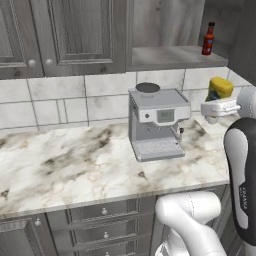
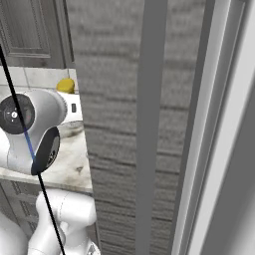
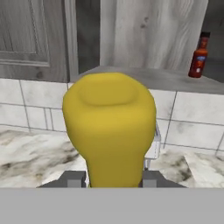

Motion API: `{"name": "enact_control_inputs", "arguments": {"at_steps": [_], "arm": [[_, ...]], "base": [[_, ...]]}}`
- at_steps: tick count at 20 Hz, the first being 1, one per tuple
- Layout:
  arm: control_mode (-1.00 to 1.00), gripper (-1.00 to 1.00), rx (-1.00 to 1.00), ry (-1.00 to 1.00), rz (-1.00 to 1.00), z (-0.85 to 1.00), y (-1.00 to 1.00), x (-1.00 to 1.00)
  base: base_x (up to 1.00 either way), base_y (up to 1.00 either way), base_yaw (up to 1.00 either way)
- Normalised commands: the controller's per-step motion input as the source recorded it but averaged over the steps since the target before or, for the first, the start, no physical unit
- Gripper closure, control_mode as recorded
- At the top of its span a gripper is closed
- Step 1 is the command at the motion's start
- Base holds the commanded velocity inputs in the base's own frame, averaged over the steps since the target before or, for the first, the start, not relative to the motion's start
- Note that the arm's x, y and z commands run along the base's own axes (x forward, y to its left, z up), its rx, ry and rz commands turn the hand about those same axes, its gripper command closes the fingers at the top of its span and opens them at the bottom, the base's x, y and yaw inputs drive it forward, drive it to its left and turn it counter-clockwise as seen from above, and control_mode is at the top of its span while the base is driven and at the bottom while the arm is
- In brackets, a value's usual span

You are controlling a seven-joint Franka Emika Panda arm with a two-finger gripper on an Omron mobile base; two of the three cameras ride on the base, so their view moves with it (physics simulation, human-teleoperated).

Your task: Take 2 condiments from the cabinet and move them on the counter near the stove.Make sure the condiments are lined up with each other, next to each other.

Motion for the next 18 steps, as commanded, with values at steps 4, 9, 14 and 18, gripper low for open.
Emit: {"name": "enact_control_inputs", "arguments": {"at_steps": [4, 9, 14, 18], "arm": [[-1.0, 1.0, 0.0, 0.03, 0.0, 0.0, 0.17, 0.0], [-1.0, 1.0, 0.0, 0.01, 0.0, -0.13, 0.02, 0.03], [1.0, 1.0, 0.0, 0.03, 0.0, -0.09, 0.0, 0.01], [1.0, 1.0, 0.0, 0.0, 0.0, 0.0, 0.0, 0.0]], "base": [[0.0, 0.0, 0.0], [0.0, 0.0, 0.0], [-0.05, 0.0, 0.0], [-0.84, 0.04, 0.0]]}}
